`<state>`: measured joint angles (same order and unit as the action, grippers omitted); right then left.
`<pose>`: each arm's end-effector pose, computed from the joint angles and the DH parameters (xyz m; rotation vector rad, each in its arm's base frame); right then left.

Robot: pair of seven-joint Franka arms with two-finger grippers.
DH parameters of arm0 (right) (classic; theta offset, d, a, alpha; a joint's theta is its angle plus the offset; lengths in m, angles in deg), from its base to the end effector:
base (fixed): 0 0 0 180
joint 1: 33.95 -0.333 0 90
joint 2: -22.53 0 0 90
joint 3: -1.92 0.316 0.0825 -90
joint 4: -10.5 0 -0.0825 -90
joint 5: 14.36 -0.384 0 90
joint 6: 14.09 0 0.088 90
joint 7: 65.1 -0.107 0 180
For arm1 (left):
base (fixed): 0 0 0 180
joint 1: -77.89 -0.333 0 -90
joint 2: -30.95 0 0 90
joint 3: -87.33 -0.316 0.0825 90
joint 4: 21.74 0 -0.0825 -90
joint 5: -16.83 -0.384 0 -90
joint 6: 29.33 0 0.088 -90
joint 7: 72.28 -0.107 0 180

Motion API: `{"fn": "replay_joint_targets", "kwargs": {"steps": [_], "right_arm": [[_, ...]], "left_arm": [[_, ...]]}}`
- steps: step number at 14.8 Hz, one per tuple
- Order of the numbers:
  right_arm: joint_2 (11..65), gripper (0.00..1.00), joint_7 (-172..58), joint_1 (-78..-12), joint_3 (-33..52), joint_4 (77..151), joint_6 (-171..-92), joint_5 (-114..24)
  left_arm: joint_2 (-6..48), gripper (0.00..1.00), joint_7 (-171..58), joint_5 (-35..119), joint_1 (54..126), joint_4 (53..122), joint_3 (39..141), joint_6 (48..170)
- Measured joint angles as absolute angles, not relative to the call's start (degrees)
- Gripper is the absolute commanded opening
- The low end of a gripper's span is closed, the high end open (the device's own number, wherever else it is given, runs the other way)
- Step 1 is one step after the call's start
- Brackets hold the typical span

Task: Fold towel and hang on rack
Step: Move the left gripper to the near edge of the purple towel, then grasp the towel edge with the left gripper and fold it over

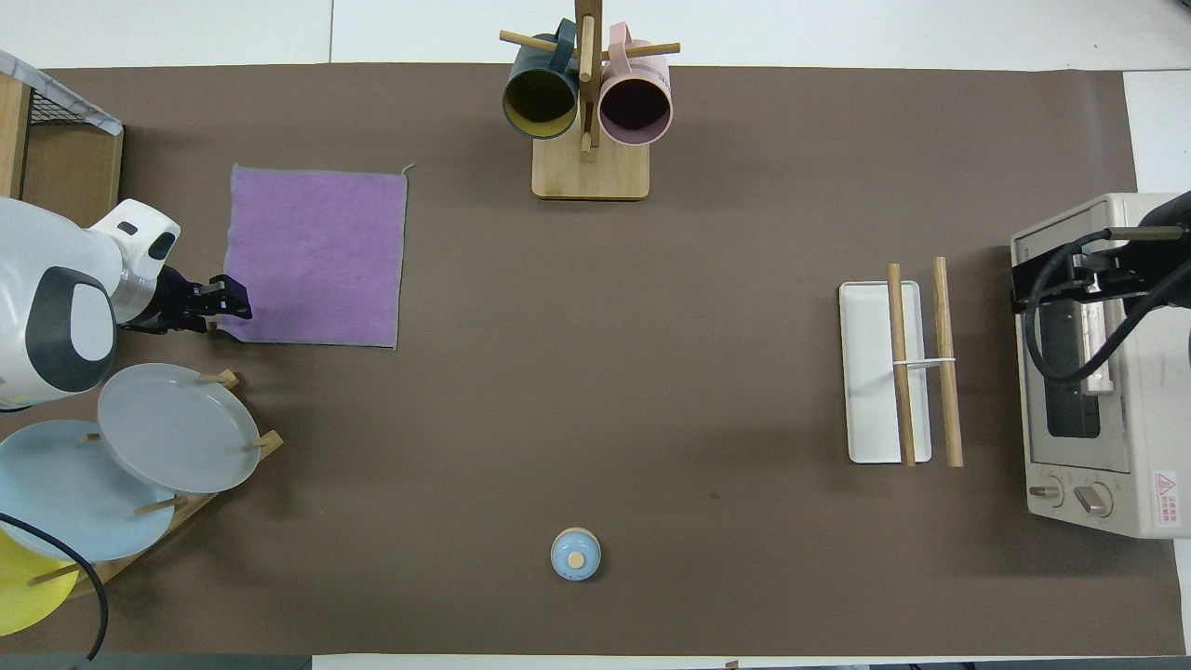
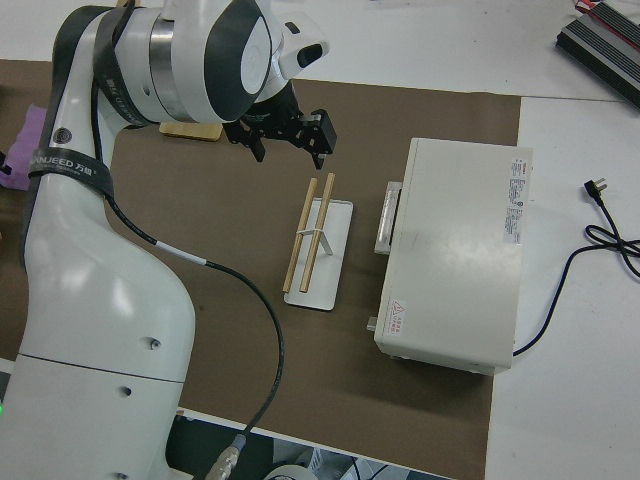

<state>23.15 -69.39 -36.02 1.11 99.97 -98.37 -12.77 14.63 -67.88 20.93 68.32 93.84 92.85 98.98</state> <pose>0.5467 0.0089 0.6147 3.1038 -0.0842 -0.1553 0.5887 0.0411 0.3066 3.0436 0.3002 -0.0950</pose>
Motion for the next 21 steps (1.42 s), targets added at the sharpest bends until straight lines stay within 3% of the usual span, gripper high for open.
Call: {"fn": "replay_joint_targets", "kwargs": {"steps": [2, 7, 8, 17, 21], "right_arm": [[23.15, 1.0, -69.39, -36.02, 1.11, 99.97, -98.37, -12.77], [23.15, 1.0, -69.39, -36.02, 1.11, 99.97, -98.37, -12.77], [23.15, 1.0, -69.39, -36.02, 1.11, 99.97, -98.37, -12.77], [23.15, 1.0, -69.39, -36.02, 1.11, 99.96, -98.37, -12.77], [23.15, 1.0, -69.39, -36.02, 1.11, 99.97, -98.37, -12.77]], "left_arm": [[14.57, 0.46, -67.78, 20.98, 68.32, 93.84, 92.85, 99.03], [14.42, 0.05, -67.67, 21.02, 68.32, 93.85, 92.85, 99.05], [14.4, 0.0, -67.66, 21.03, 68.32, 93.85, 92.85, 99.05], [14.39, 0.0, -67.71, 21.03, 68.45, 93.6, 92.95, 99.06], [14.58, 0.0, -69.29, 20.05, 70.37, 90.02, 93.54, 95.91]]}}
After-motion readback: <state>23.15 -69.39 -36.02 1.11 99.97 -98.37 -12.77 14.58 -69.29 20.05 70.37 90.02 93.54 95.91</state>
